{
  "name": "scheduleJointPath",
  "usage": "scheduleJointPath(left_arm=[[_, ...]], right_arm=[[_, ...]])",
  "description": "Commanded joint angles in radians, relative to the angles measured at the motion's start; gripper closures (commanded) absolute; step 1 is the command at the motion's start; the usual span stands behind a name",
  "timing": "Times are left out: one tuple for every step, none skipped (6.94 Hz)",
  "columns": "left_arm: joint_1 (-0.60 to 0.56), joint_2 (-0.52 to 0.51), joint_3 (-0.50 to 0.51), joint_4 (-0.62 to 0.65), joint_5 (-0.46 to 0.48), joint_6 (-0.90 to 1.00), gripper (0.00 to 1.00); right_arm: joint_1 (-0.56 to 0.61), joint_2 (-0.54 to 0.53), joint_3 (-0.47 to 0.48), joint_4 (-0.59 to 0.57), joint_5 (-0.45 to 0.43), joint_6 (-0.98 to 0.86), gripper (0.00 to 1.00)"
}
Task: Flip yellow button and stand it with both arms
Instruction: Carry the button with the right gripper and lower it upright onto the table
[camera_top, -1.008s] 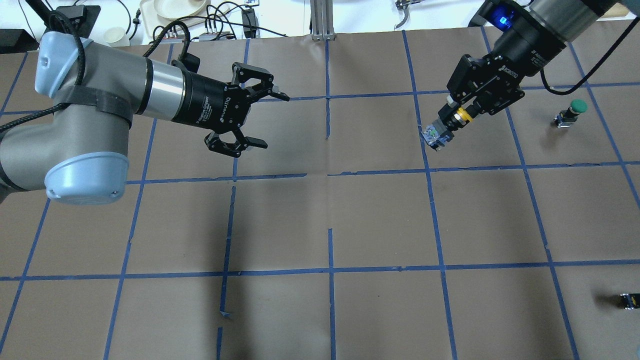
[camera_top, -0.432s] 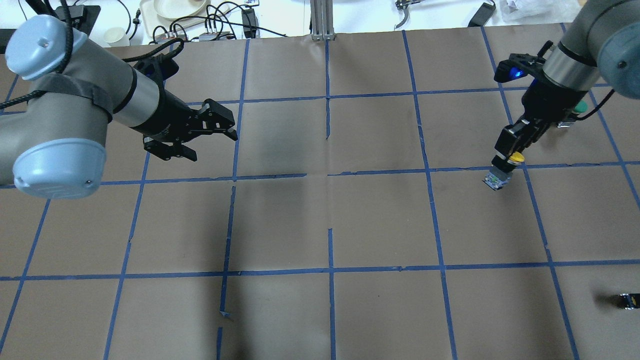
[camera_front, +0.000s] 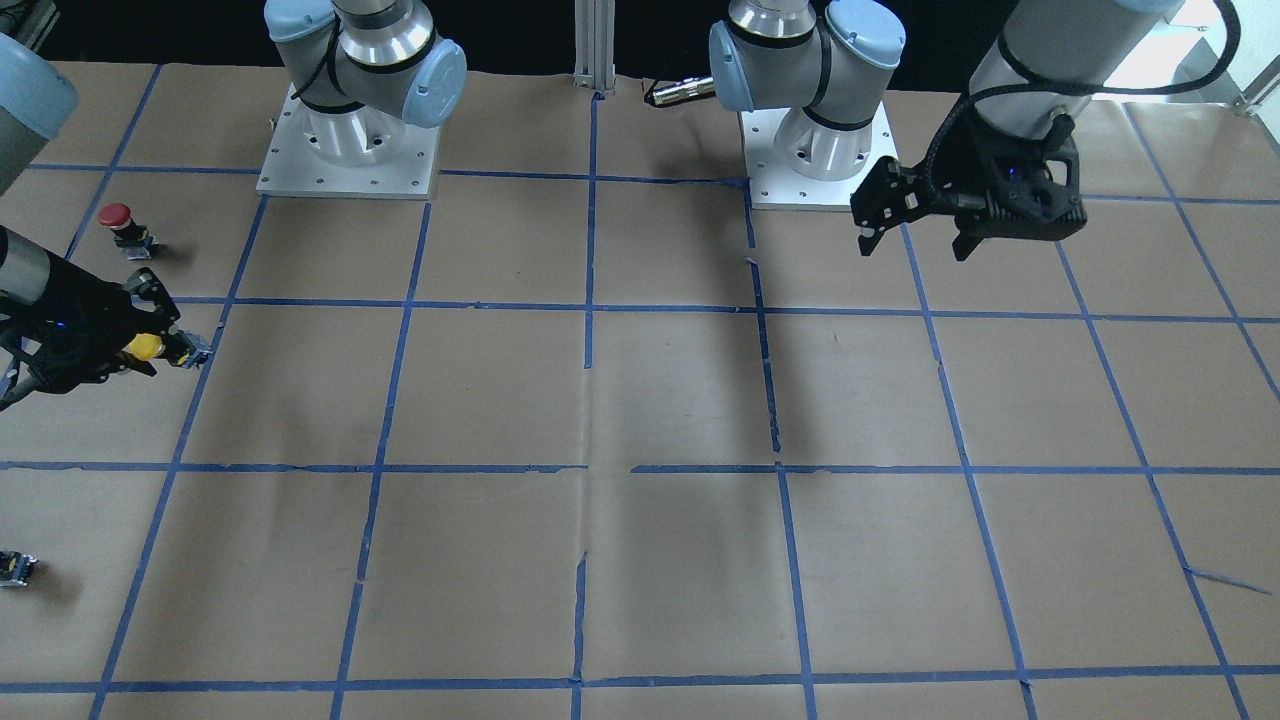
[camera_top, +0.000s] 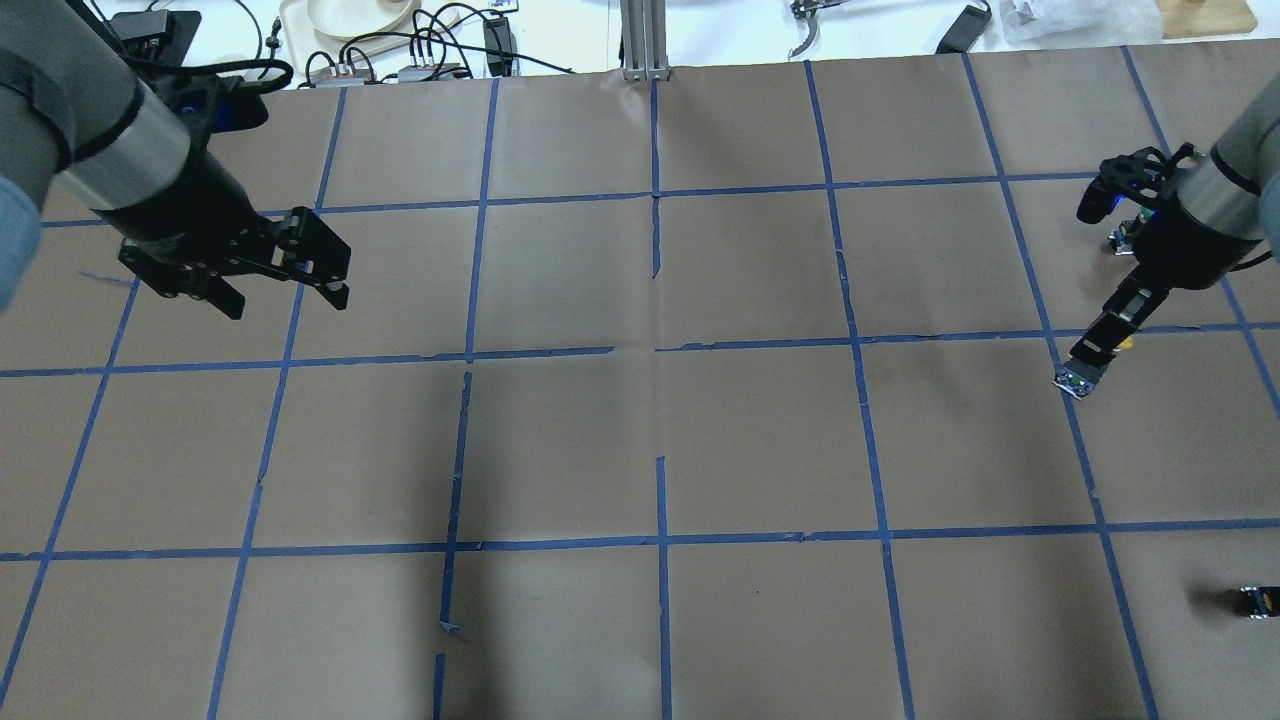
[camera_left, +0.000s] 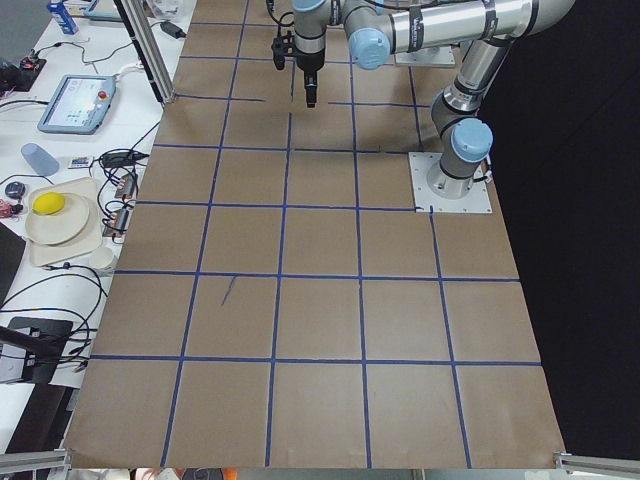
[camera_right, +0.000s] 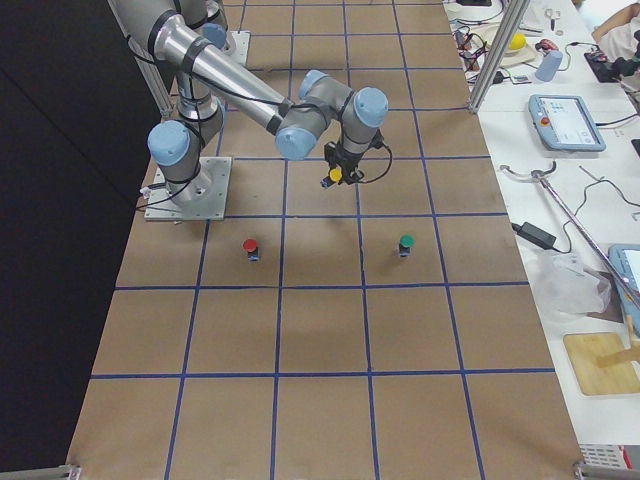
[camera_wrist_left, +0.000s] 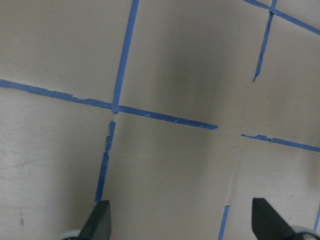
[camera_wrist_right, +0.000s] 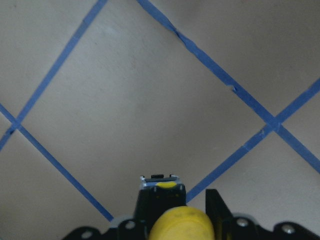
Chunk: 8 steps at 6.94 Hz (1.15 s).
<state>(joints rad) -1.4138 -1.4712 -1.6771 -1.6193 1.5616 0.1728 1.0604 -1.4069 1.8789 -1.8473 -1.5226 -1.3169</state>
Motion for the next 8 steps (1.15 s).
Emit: scheduleJointPath(left_arm=[[-0.013, -0.012, 0.039, -0.113, 0.067, 0.010, 0.00], [-0.029, -0.001, 0.037, -0.100, 0.057, 0.013, 0.00], [-0.037, -0.009, 0.031, -0.099, 0.020, 0.010, 0.00], [-0.068, -0.014, 0.028, -0.093, 0.017, 0.008, 0.00], [-0.094, -0.014, 0.020, -0.082, 0.015, 0.008, 0.00], [-0.096, -0.012, 0.020, -0.082, 0.018, 0.010, 0.00], [-0.096, -0.011, 0.017, -0.083, 0.018, 0.010, 0.00], [-0.096, -0.011, 0.017, -0.082, 0.020, 0.010, 0.00]], right_arm=[[-0.109, -0.001, 0.077, -0.163, -0.001, -0.303, 0.82], [-0.150, -0.004, 0.077, -0.165, 0.005, -0.440, 0.82], [-0.178, -0.004, 0.078, -0.164, 0.048, -0.579, 0.82], [-0.198, -0.003, 0.080, -0.193, 0.061, -0.734, 0.81], [-0.268, 0.002, 0.088, -0.222, 0.100, -0.868, 0.81], [-0.333, -0.001, 0.123, -0.254, 0.170, -0.908, 0.80], [-0.347, -0.003, 0.150, -0.309, 0.174, -0.918, 0.80], [-0.355, 0.006, 0.172, -0.347, 0.183, -0.918, 0.79]])
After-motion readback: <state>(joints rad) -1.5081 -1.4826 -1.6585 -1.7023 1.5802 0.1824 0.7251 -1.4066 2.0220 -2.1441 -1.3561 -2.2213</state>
